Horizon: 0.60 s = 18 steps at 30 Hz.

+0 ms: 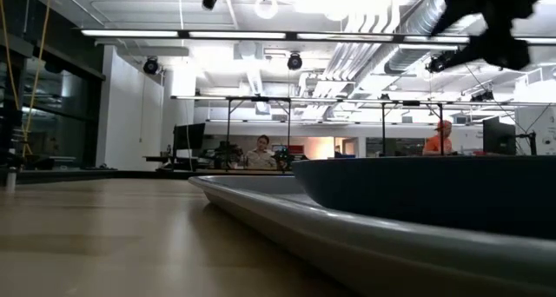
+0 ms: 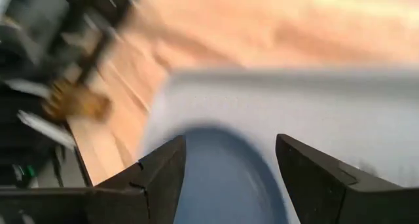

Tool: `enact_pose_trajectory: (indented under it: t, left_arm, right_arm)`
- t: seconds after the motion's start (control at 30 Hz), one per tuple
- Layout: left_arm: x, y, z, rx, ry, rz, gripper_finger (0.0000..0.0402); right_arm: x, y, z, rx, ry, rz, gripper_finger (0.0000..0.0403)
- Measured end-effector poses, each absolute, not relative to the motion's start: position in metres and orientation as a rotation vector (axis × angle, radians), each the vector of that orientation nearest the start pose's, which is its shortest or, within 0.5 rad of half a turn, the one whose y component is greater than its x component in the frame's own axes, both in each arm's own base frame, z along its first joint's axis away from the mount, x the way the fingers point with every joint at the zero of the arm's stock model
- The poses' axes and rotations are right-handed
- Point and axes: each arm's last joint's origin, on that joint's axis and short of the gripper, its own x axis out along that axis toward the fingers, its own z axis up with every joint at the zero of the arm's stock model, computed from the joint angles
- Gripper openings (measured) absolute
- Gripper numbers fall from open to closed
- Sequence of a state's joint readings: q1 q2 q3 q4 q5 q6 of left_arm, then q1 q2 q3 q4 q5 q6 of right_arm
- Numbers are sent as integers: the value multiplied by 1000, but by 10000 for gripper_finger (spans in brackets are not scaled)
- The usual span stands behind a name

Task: Pick and place plate/cup/fork/spoon on tray
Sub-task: Put the yellow cup on the top left of the gray tray

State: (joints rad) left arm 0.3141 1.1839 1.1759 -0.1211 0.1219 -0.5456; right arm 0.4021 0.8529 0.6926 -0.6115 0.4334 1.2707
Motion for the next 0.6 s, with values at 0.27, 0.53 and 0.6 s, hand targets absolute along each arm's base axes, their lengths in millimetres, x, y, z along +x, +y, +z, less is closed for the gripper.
enact_pose_trajectory:
  t: [0.27,0.53,0.6]
  left_arm:
    - [246,65,441,-623,-88,-224,170]
    - [215,42,461,-532,346,-137,171]
    - [207,27,463,-530,455,-156,176]
  right_arm:
    - [164,50,272,772,320,-491,227]
    - [164,50,272,768,322,-498,227]
    - [164,50,272,785,318,-502,227]
